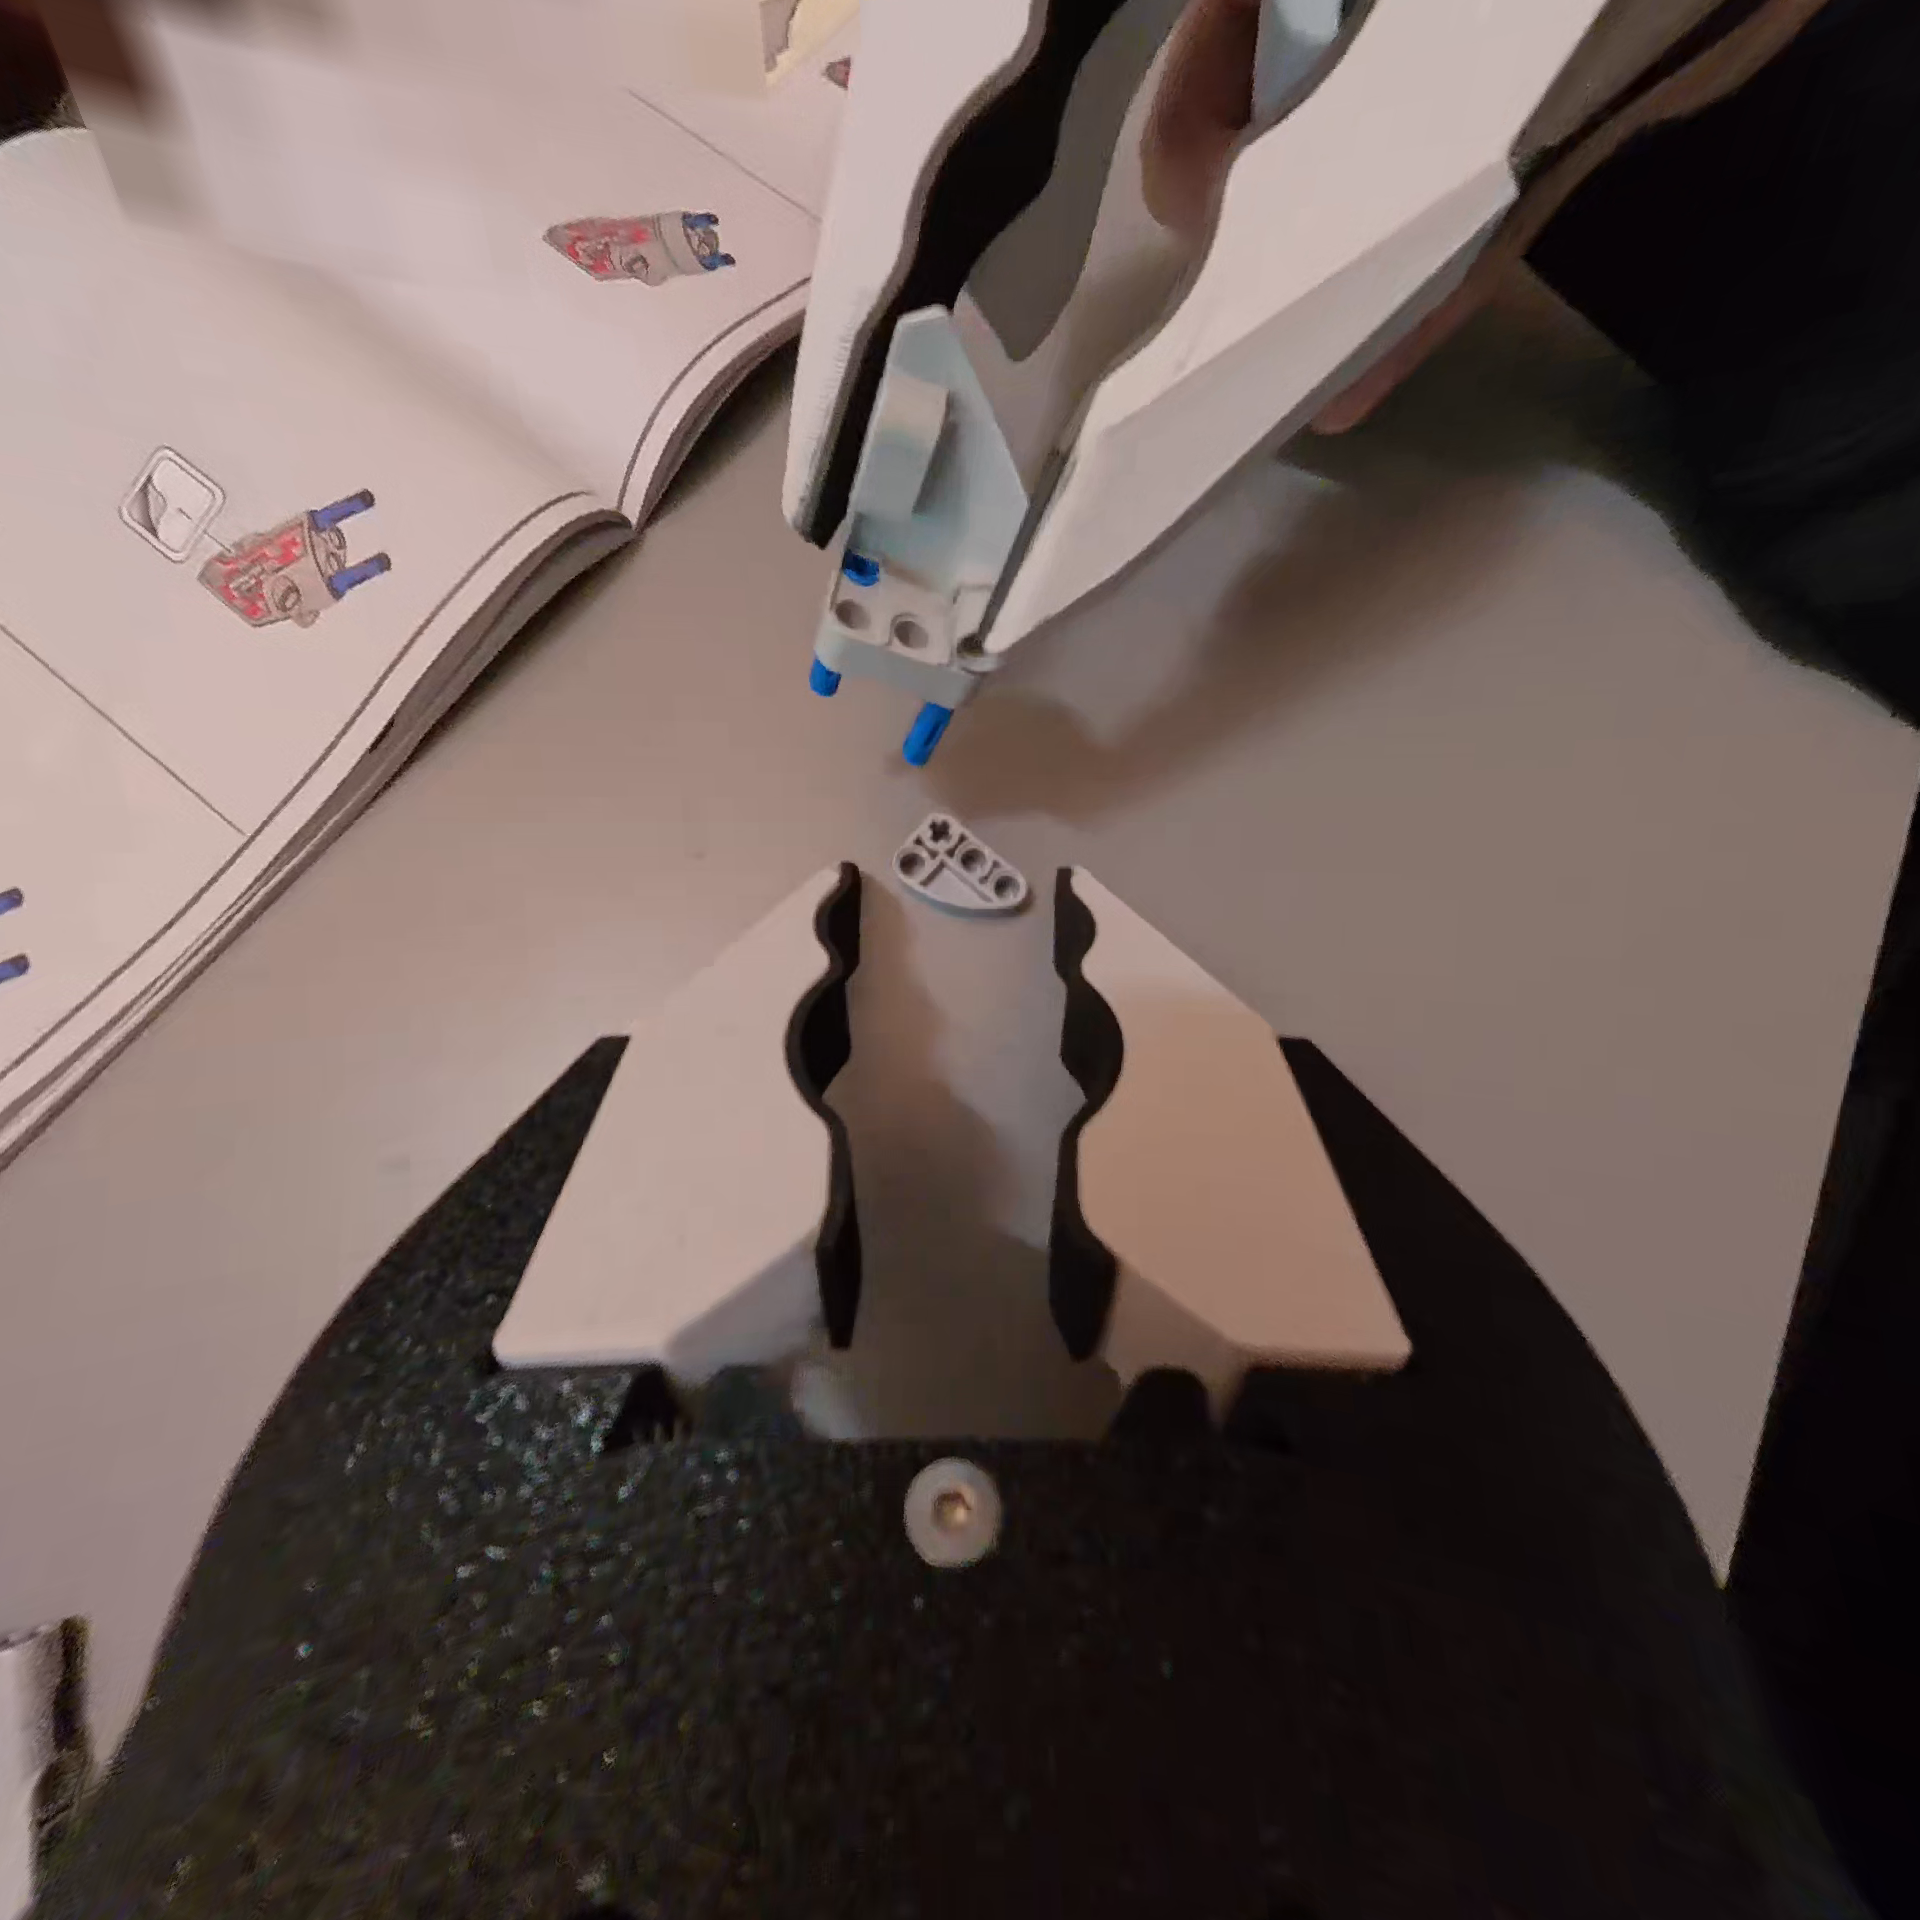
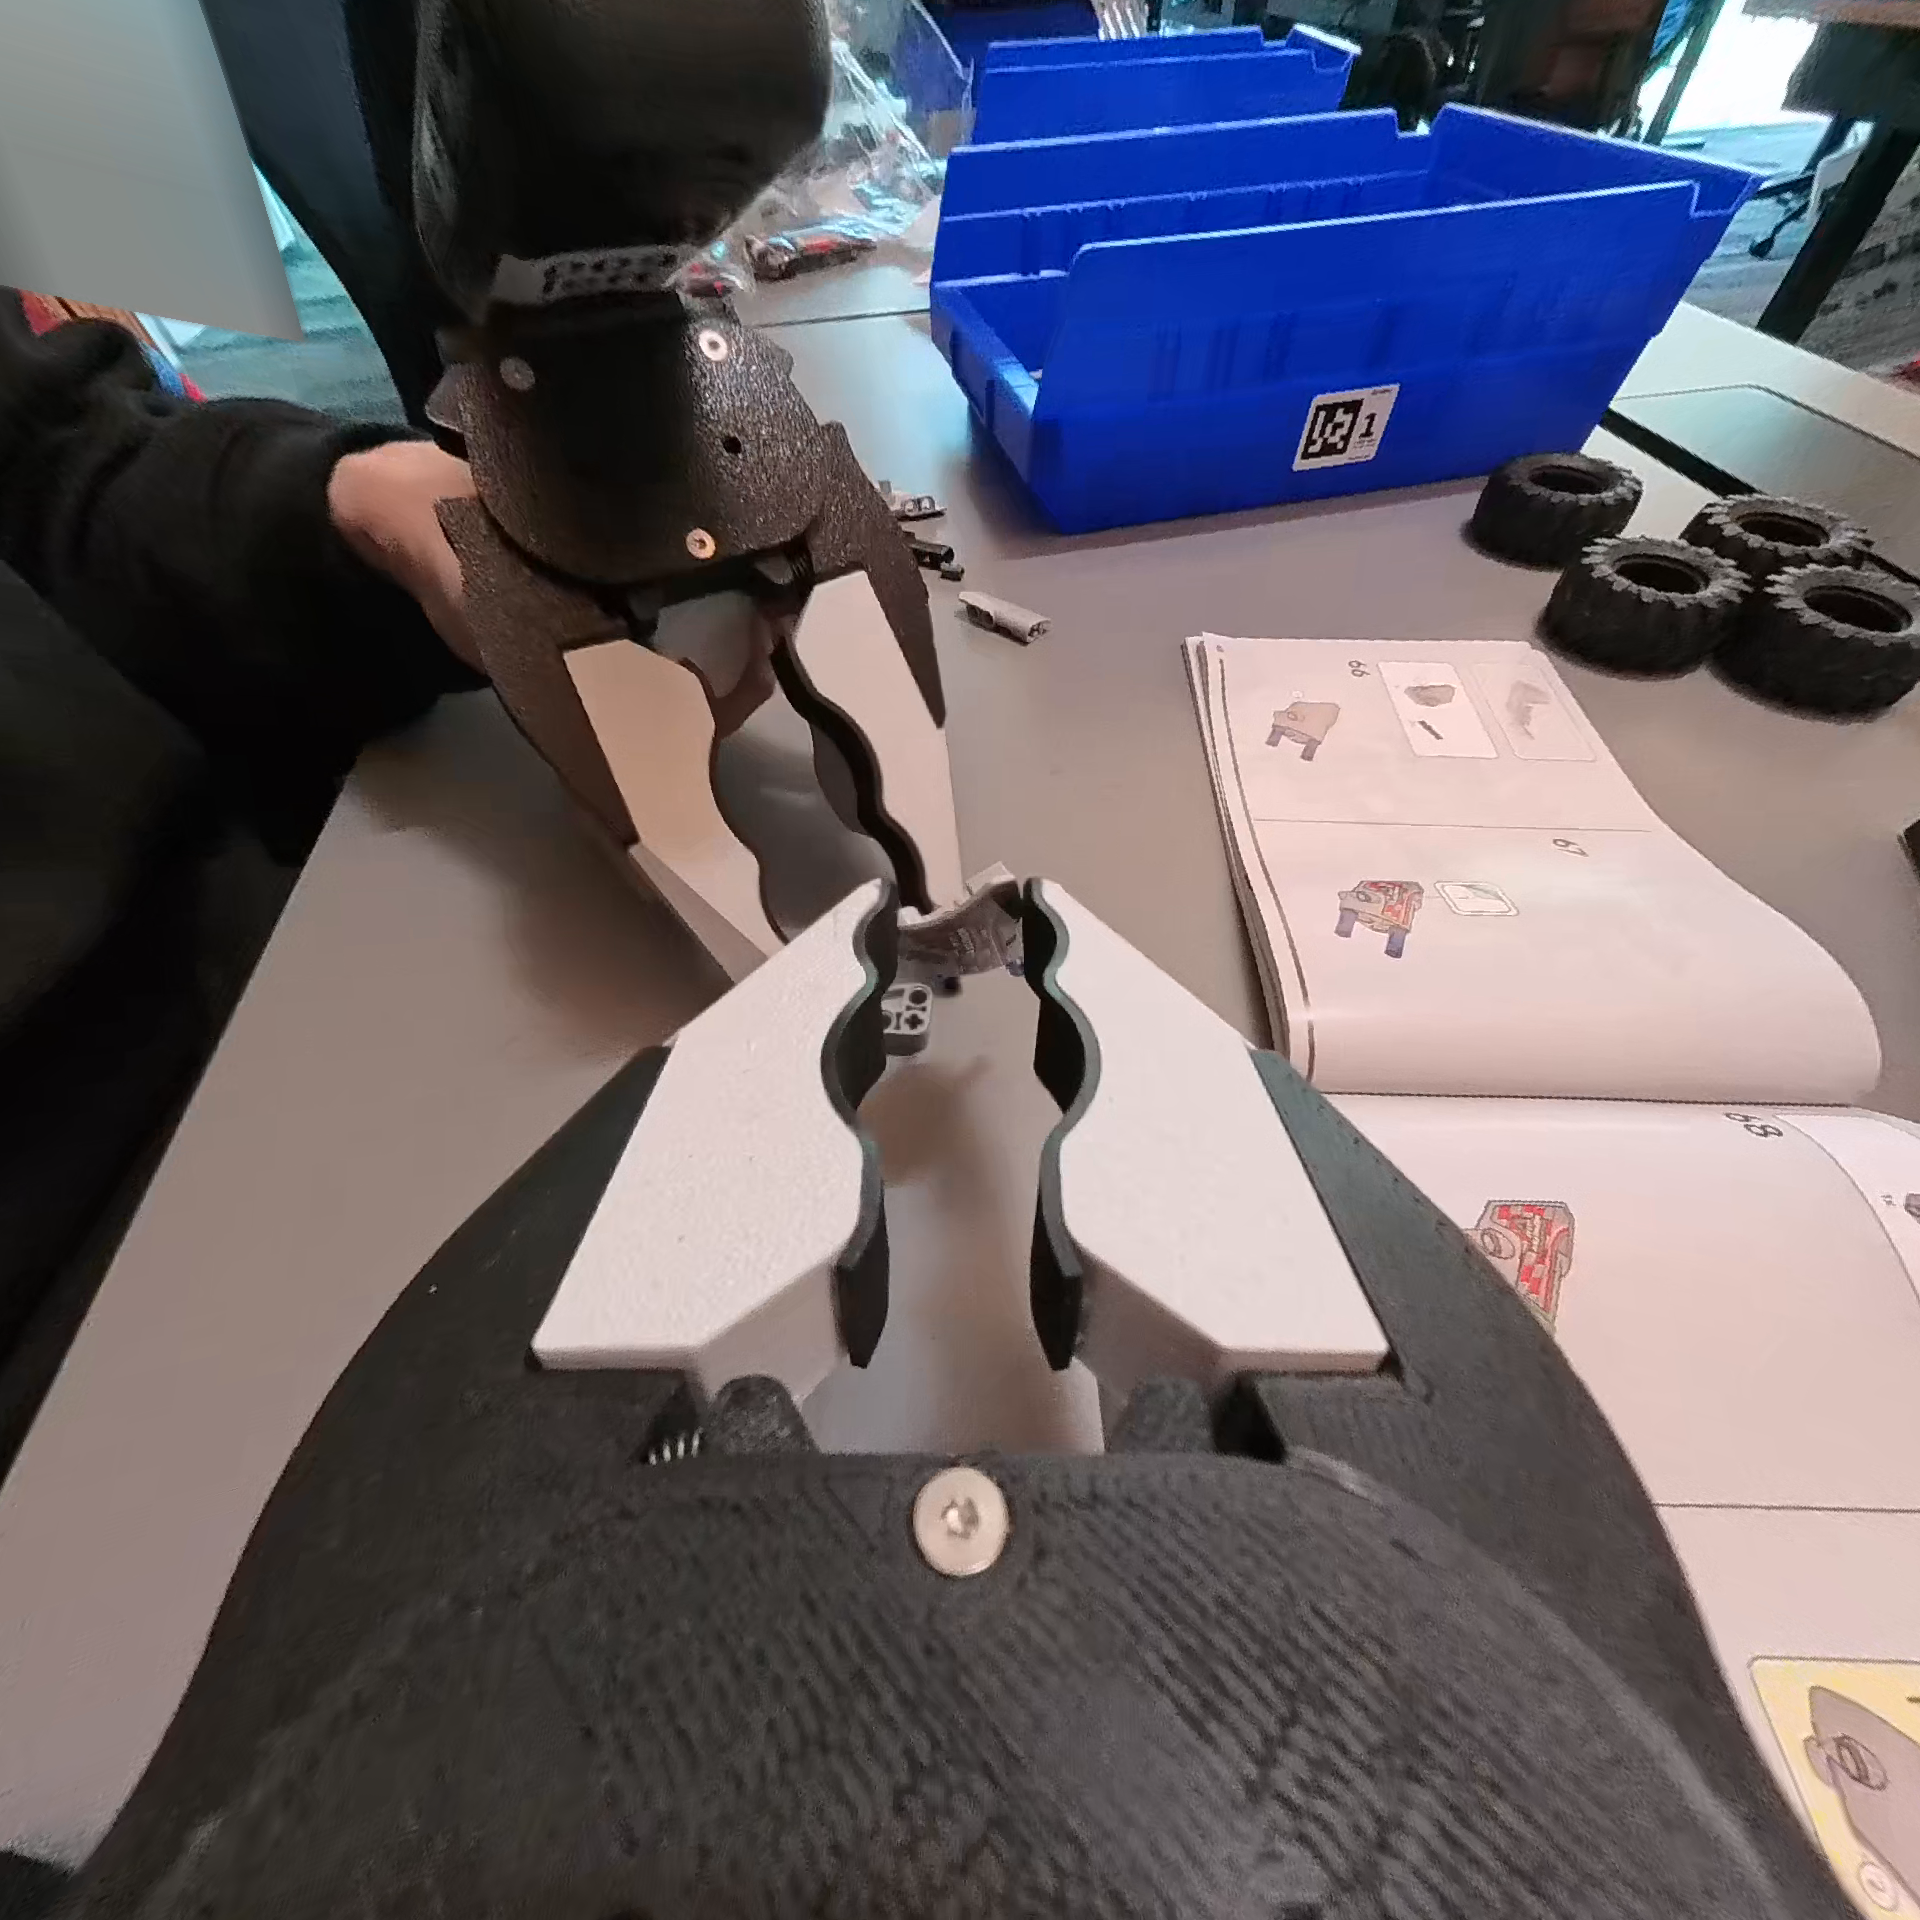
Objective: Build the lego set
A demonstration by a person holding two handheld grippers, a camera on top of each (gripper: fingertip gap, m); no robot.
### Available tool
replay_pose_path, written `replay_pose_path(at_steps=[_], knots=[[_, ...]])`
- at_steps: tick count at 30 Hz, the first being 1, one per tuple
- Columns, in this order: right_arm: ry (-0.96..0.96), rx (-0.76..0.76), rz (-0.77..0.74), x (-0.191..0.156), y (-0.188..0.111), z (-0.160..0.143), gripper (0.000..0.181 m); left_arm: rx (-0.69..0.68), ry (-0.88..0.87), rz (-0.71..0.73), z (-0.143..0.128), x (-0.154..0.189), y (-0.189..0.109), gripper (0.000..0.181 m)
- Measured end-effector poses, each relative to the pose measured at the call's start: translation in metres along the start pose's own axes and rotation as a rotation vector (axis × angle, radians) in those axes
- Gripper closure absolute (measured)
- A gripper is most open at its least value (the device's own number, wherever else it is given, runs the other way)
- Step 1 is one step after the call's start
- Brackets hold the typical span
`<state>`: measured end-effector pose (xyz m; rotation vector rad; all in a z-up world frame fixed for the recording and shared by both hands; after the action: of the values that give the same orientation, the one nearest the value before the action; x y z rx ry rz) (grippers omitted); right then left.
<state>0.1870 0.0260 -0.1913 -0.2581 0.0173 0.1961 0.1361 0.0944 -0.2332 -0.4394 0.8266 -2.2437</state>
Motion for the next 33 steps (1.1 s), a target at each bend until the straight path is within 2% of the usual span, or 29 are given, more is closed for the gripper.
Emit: replay_pose_path(at_steps=[4, 8, 15, 17, 20, 22, 26, 29, 33], knots=[[0.002, 0.028, 0.028, -0.003, -0.005, 0.002, 0.159, -0.022, 0.058, 0.043, 0.000, -0.002, 0.001, 0.147], [-0.001, 0.048, 0.127, -0.014, -0.009, 0.002, 0.159, -0.043, 0.132, 0.105, -0.003, -0.015, -0.007, 0.150], [-0.042, 0.012, 0.170, -0.021, -0.005, 0.000, 0.159, 0.052, 0.042, 0.216, -0.002, -0.047, -0.021, 0.160], [-0.044, 0.005, 0.162, -0.020, -0.005, -0.001, 0.159, 0.057, 0.044, 0.185, -0.002, -0.045, -0.023, 0.160], [-0.056, -0.004, 0.160, -0.019, -0.004, -0.001, 0.159, 0.081, 0.048, -0.030, 0.001, -0.022, -0.020, 0.160], [-0.073, 0.001, 0.179, -0.022, -0.005, 0.000, 0.159, 0.070, 0.026, -0.067, 0.001, -0.017, -0.016, 0.159], [-0.136, 0.033, 0.224, -0.031, -0.009, 0.004, 0.159, 0.044, 0.066, -0.017, -0.001, -0.020, -0.010, 0.162], [-0.183, 0.054, 0.235, -0.036, -0.011, 0.006, 0.159, -0.006, 0.099, 0.088, -0.006, -0.033, -0.011, 0.161], [-0.226, 0.049, 0.223, -0.037, -0.012, 0.006, 0.159, 0.045, 0.057, 0.094, -0.003, -0.037, -0.015, 0.161]])
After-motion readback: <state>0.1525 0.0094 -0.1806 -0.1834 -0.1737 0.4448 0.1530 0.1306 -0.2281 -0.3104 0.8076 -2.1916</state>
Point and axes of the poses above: each gripper's, where its closed fingertips meet, y out along the fingers, z out of its top, x = y × z across the jaws, the point moved 5 cm from there along -y, back along the fingers, and after that the axes turned 4 degrees about x, right-handed, at the moved point
